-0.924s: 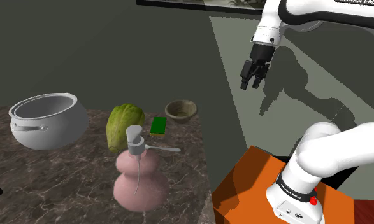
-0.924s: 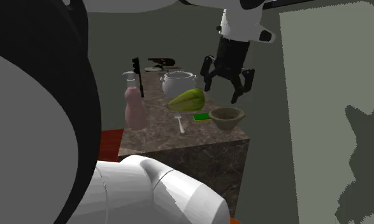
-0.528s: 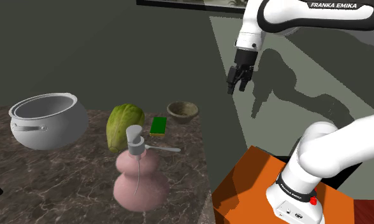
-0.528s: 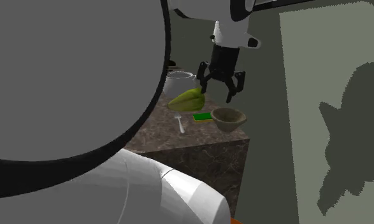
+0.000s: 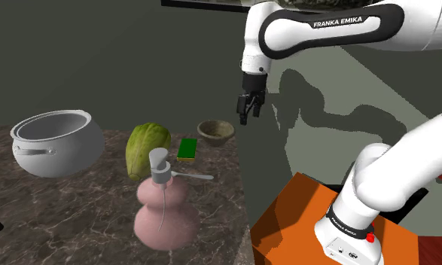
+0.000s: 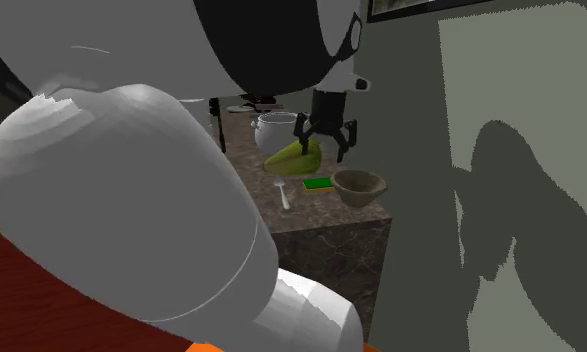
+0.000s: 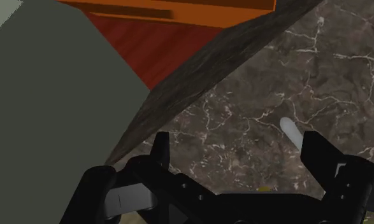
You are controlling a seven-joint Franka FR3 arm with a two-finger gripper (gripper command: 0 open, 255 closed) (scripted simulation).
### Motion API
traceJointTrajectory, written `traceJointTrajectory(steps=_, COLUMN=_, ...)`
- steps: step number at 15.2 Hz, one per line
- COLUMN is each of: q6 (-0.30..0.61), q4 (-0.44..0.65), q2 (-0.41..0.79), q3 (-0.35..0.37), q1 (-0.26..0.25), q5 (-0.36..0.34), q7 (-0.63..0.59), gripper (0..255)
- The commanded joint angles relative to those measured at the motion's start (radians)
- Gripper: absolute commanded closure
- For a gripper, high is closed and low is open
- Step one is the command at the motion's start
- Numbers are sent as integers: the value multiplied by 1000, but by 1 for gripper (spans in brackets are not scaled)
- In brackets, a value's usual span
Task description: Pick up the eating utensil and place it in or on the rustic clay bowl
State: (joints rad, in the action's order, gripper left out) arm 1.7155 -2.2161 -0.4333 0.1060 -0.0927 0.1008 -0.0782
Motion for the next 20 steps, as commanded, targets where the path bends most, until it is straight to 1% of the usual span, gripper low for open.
traceJointTrajectory(steps=1, q6=29, q4=30, q2=70, q3=27, q1=-14, q5=-14, q7=2, gripper=0)
traceJointTrajectory(steps=6, q6=81, q4=122, q2=248, q3=95, q1=-50, q5=-66, q7=-11, gripper=0)
traceJointTrajectory(steps=11, q6=111, q4=233, q2=431, q3=153, q1=-91, q5=-143, q7=-34, gripper=0)
traceJointTrajectory(steps=16, q6=116, q4=363, q2=619, q3=195, q1=-147, q5=-236, q7=-60, gripper=0)
traceJointTrajectory(steps=20, q6=104, q4=480, q2=772, q3=213, q1=-204, q5=-314, q7=-75, gripper=0)
